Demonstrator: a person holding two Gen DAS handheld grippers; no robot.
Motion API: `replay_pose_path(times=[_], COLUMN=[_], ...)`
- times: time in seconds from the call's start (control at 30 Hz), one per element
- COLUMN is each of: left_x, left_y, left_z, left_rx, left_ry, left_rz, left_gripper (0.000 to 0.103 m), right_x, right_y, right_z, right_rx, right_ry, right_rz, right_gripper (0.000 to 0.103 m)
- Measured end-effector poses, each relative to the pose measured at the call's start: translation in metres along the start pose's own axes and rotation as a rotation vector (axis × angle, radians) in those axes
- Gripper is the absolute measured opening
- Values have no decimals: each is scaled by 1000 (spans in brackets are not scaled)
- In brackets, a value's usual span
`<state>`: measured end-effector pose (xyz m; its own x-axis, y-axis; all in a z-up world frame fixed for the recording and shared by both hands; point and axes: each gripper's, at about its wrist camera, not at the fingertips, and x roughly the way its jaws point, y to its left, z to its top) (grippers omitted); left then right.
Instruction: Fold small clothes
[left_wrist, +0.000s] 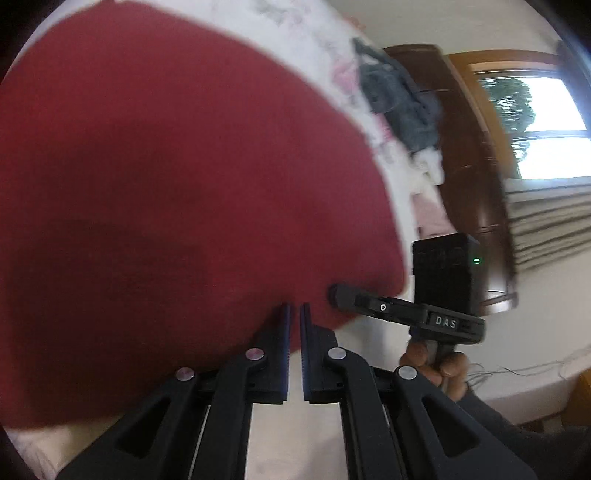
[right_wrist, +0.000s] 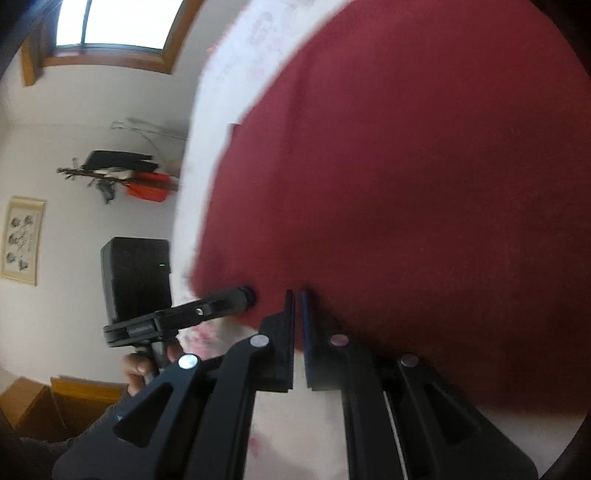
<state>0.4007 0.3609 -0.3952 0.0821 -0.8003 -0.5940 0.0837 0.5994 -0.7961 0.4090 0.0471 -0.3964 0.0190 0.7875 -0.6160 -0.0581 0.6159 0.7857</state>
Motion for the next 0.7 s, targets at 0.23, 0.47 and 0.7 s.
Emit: replay_pose_path(times=[0.23, 0.47, 0.7], left_x=[-84, -158, -118], left_y=[68, 91, 91], left_z=[-13, -10, 50], left_rx=[-120, -157, -173], left_ry=[-116, -244, -208], left_rz=[28, 4, 1], left_gripper=[6, 14, 18], right_x=[-121, -178, -131], right_y=[-99, -94, -95], right_z=[-10, -18, 34], right_rx=[199, 188, 245], right_ry=[-192, -317, -323], right_rz=[21, 21, 87], right_gripper=[0, 4, 8])
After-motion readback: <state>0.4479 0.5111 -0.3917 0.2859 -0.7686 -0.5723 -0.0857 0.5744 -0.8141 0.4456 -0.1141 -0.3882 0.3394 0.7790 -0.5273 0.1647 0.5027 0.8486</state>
